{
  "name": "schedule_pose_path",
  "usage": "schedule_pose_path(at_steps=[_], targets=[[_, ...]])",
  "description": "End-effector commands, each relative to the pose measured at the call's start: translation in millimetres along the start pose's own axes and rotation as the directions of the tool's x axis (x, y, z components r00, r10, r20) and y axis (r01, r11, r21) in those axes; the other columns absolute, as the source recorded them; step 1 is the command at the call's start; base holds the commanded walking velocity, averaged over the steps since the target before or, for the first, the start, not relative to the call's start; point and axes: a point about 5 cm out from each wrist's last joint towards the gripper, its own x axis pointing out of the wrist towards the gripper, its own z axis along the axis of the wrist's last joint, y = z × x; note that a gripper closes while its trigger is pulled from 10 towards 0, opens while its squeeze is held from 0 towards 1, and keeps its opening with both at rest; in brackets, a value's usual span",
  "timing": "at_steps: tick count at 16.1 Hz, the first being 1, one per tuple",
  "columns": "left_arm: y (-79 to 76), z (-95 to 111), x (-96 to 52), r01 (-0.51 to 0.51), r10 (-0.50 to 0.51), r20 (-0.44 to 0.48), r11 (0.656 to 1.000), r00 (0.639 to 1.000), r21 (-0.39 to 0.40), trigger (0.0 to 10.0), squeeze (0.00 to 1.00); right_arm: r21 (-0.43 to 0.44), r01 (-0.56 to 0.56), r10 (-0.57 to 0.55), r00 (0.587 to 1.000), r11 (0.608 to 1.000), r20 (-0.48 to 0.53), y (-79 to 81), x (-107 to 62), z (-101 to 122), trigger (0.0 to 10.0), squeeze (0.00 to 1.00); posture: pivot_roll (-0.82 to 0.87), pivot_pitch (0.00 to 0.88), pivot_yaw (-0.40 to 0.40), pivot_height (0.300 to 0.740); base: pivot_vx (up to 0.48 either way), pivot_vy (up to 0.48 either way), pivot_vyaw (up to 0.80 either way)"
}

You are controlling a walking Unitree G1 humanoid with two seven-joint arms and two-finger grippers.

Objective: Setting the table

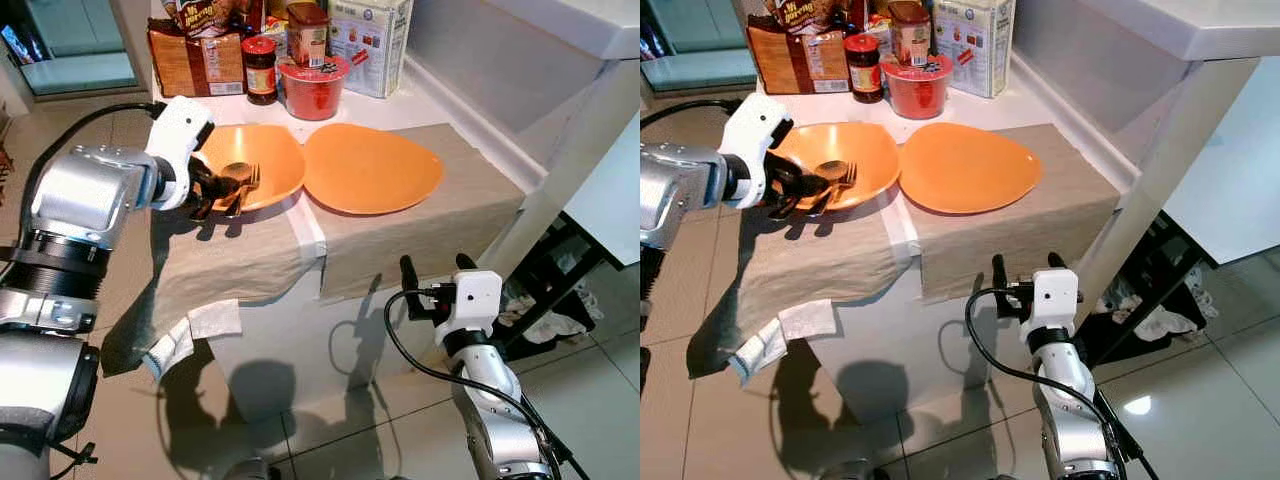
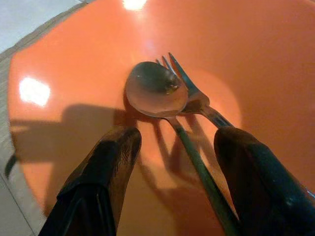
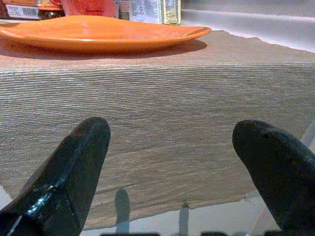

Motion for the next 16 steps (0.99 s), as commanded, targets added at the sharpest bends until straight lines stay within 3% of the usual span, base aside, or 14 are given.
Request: schedule_pose_path(at_steps=[1, 5, 6, 8, 16], targets=[[-0.8, 4.9, 0.8, 0.003, -0.003, -0.002, 1.0, 1.0, 0.016, 10.0, 0.0, -0.009, 0.007, -0.007, 1.0, 1.0, 0.015, -1.6, 0.1, 3.9, 10.0, 0.0, 0.14, 0.0, 0.016, 0.74, 0.0, 0.0, 0.0], [1.3, 2.4, 5.3, -0.006, 0.006, -0.015, 1.0, 1.0, 0.001, 10.0, 0.0, -0.01, 0.009, -0.009, 1.0, 1.0, 0.012, -1.5, -0.1, 3.4, 10.0, 0.0, 0.14, 0.0, 0.017, 0.74, 0.0, 0.0, 0.0], [1.3, 2.9, 5.9, -0.007, 0.007, -0.014, 1.0, 1.0, 0.001, 8.8, 0.0, -0.011, 0.01, -0.01, 1.0, 1.0, 0.012, -1.8, -0.2, 3.4, 10.0, 0.0, 0.14, 0.0, 0.017, 0.74, 0.0, 0.0, 0.0], [1.6, 3.7, 7.3, -0.012, 0.012, -0.012, 1.0, 1.0, -0.005, 0.0, 0.0, -0.013, 0.011, -0.011, 1.0, 1.0, 0.012, -2.1, -0.3, 3.8, 10.0, 0.0, 0.13, 0.0, 0.017, 0.74, 0.0, 0.0, 0.0], [2.1, 2.6, 10.5, -0.023, 0.023, -0.027, 1.0, 0.999, -0.003, 0.0, 0.0, -0.012, 0.012, -0.012, 1.0, 1.0, 0.009, -1.6, -0.4, 3.7, 10.0, 0.0, 0.13, 0.0, 0.018, 0.74, 0.0, 0.0, 0.0]])
